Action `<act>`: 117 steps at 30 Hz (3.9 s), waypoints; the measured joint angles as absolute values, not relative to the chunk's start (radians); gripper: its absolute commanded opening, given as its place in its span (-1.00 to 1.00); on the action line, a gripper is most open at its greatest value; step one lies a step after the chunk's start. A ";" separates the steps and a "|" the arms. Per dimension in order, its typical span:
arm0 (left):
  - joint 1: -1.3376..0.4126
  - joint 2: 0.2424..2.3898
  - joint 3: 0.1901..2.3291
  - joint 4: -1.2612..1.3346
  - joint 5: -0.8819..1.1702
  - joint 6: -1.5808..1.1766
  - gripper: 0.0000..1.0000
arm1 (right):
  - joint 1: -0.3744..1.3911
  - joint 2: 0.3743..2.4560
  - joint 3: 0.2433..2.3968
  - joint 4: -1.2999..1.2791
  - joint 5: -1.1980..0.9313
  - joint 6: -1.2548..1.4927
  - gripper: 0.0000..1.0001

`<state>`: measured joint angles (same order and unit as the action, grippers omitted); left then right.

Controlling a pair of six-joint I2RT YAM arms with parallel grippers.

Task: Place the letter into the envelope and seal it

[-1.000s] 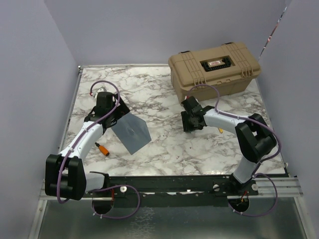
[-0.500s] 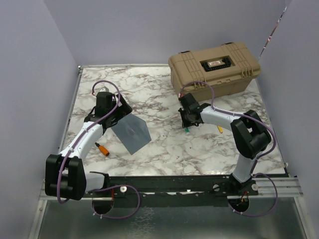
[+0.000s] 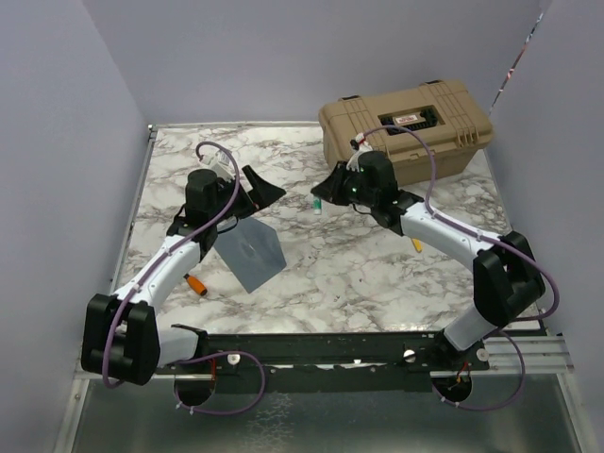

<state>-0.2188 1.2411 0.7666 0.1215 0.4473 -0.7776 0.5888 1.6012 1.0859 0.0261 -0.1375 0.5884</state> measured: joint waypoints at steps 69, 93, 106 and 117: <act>-0.368 1.130 0.888 0.004 0.867 -0.200 -1.00 | 0.599 1.598 1.484 -0.334 -0.760 0.561 -0.28; -0.375 1.071 0.849 -0.019 0.847 -0.166 -1.00 | 0.603 1.601 1.488 -0.334 -0.813 0.556 -0.19; -0.377 1.088 0.843 -0.028 0.848 -0.171 -1.00 | 0.603 1.610 1.488 -0.340 -0.813 0.539 -0.99; -0.382 1.082 0.824 0.017 0.844 -0.175 -1.00 | 0.588 1.576 1.467 -0.347 -0.764 0.570 -0.99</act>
